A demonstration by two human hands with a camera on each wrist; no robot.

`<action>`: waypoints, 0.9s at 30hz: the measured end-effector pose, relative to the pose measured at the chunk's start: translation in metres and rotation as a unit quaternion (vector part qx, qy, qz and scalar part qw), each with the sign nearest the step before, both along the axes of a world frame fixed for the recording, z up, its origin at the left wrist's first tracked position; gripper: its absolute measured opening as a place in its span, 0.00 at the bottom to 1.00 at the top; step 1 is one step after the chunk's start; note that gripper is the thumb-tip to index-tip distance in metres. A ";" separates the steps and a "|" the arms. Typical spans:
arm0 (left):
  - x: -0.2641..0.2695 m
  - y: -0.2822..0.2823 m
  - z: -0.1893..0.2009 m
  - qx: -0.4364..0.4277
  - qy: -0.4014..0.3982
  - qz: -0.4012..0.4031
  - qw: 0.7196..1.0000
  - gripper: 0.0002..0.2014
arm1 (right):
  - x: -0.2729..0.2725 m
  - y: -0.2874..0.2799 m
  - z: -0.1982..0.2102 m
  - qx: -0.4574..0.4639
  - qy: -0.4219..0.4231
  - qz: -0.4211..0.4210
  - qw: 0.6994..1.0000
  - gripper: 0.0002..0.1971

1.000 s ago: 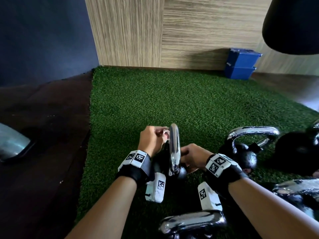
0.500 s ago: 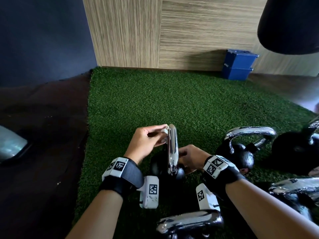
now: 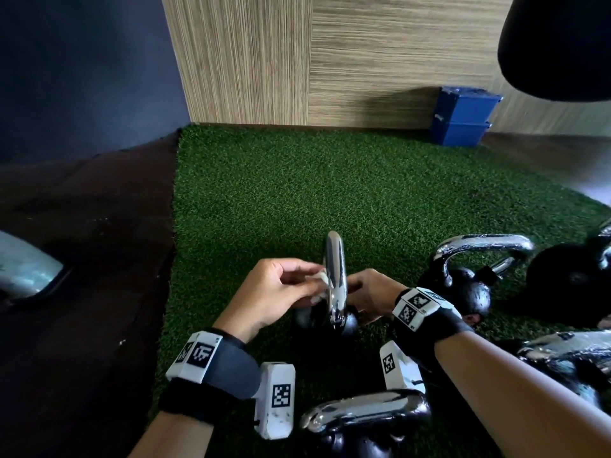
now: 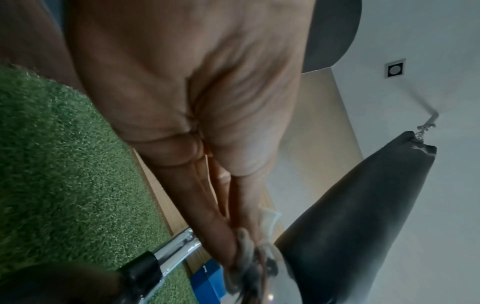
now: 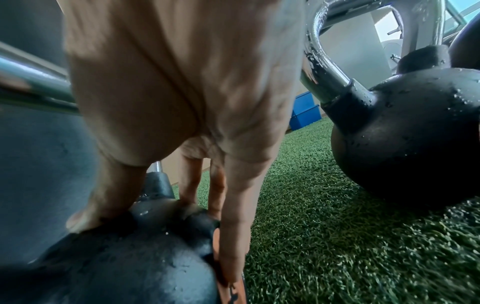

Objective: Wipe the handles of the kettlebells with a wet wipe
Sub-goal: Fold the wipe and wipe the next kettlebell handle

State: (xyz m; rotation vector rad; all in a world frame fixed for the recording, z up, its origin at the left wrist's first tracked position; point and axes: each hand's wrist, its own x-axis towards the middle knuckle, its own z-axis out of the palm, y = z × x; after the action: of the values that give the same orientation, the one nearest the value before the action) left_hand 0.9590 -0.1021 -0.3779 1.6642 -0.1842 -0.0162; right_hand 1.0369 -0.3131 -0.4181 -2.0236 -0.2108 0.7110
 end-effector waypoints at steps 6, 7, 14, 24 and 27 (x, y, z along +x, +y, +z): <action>-0.018 0.008 -0.015 0.011 0.034 -0.044 0.998 0.17 | 0.000 -0.001 0.002 -0.010 0.001 0.001 1.000 0.05; -0.020 0.009 -0.017 0.014 0.043 -0.055 0.997 0.15 | 0.001 -0.001 0.003 -0.009 0.000 0.003 1.000 0.07; -0.032 0.010 -0.036 0.102 0.024 -0.035 0.994 0.16 | 0.000 -0.001 0.005 -0.016 -0.007 0.009 1.000 0.04; -0.034 0.005 -0.034 0.071 0.060 0.013 0.996 0.14 | -0.009 -0.004 0.036 -0.247 -0.165 0.095 0.950 0.13; -0.033 0.008 -0.015 0.022 0.013 0.056 0.998 0.18 | -0.013 -0.015 0.070 -0.223 -0.270 0.005 0.937 0.05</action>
State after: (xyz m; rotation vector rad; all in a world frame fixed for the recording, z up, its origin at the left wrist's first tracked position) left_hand 0.9261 -0.0940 -0.3925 1.7150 -0.0714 0.0435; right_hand 1.0242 -0.3285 -0.3480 -2.6296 -0.4054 0.1935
